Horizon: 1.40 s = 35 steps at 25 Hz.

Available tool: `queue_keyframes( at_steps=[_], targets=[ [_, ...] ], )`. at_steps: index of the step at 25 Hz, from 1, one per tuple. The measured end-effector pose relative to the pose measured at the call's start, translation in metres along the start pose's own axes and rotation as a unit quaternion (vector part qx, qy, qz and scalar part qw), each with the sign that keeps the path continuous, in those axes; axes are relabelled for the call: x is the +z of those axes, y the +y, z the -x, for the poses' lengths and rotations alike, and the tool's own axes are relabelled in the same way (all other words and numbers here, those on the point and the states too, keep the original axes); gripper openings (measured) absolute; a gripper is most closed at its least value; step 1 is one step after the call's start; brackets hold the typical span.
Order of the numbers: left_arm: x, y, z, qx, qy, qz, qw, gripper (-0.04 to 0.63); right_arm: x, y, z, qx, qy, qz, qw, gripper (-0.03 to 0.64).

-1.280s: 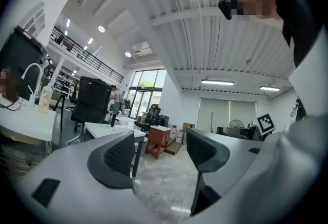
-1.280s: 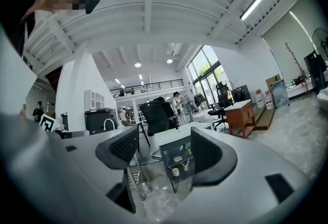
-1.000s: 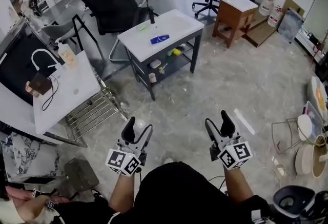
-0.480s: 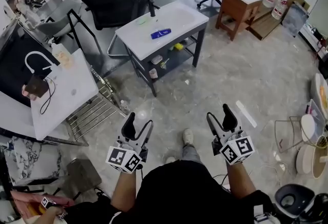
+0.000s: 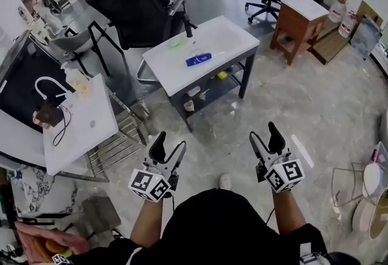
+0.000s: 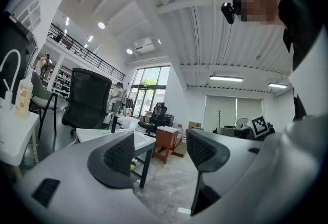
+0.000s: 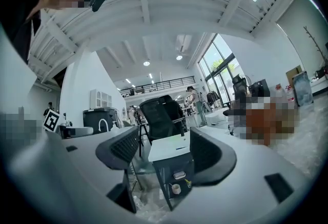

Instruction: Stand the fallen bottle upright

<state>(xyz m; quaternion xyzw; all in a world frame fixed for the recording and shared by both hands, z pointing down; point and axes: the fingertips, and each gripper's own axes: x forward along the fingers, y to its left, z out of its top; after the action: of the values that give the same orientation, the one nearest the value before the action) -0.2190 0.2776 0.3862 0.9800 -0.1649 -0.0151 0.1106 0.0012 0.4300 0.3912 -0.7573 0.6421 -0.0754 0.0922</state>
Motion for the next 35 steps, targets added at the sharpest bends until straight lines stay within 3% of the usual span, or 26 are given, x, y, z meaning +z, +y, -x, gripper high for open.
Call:
queue_keyframes(
  at_steps=[7,13,20,26,35],
  targets=[
    [0.0,0.007,-0.064,0.02,-0.003,0.004,0.9998,0.314,0.011,-0.055,-0.036,0.005,0.012,-0.014,1.0,0.322],
    [0.002,0.014,-0.1,0.028,-0.02,0.036,0.9988,0.314,0.016,-0.09,-0.055,0.025,0.025,0.007,0.999,0.318],
    [0.0,0.022,-0.123,0.028,-0.008,0.023,0.9993,0.314,0.007,-0.114,-0.077,0.008,0.033,-0.019,0.999,0.305],
    [-0.007,0.054,-0.155,0.021,-0.005,0.022,0.9995,0.314,0.0,-0.134,-0.11,-0.023,0.05,-0.013,0.998,0.305],
    [0.025,0.122,-0.229,-0.012,-0.027,0.013,0.9995,0.34,0.022,-0.143,-0.187,-0.047,0.025,0.007,0.999,0.298]
  ],
)
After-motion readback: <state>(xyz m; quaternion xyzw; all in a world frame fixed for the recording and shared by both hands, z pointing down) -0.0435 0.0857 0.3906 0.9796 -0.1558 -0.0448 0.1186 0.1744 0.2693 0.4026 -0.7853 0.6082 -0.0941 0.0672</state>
